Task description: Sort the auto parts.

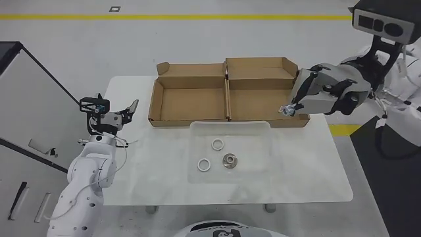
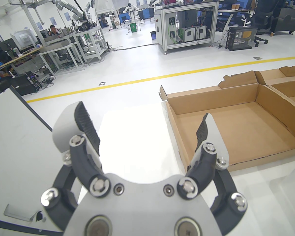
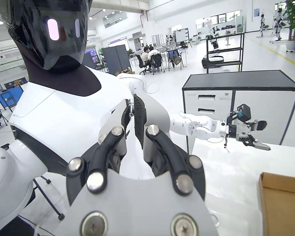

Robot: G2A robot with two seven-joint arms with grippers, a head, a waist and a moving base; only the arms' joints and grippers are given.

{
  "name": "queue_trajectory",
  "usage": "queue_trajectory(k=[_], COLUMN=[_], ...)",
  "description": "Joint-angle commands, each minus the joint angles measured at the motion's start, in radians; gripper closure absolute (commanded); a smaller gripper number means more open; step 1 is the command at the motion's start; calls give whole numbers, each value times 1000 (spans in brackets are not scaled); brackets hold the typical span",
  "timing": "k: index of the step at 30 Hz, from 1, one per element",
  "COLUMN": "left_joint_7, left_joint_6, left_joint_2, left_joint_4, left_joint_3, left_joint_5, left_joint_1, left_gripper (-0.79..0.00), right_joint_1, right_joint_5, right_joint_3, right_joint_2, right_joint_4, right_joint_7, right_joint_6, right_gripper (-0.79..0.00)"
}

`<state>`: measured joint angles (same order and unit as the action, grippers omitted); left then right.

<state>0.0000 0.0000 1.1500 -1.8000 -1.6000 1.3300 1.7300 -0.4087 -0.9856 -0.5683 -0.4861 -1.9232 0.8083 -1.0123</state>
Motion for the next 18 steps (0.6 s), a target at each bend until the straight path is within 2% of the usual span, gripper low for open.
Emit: queue_trajectory(k=[1, 5, 11, 18], left_joint_7=[0, 0, 0, 0], left_joint_6=[0, 0, 0, 0], left_joint_2=[0, 0, 0, 0], left_joint_4=[0, 0, 0, 0], left_joint_3=[0, 0, 0, 0], left_joint_5=[0, 0, 0, 0], left_joint_1=[0, 0, 0, 0], left_gripper=[-785, -785, -785, -785], right_joint_1=[2, -6, -68, -147], right_joint_5=[1, 9, -53, -144], right_joint_3=[4, -3, -51, -136], right_joint_2=[0, -2, -26, -70], right_joint_4=[1, -12, -77, -108], right_joint_7=[0, -18, -59, -17], right_joint_6=[0, 12, 0, 0], right_gripper=[0, 0, 0, 0])
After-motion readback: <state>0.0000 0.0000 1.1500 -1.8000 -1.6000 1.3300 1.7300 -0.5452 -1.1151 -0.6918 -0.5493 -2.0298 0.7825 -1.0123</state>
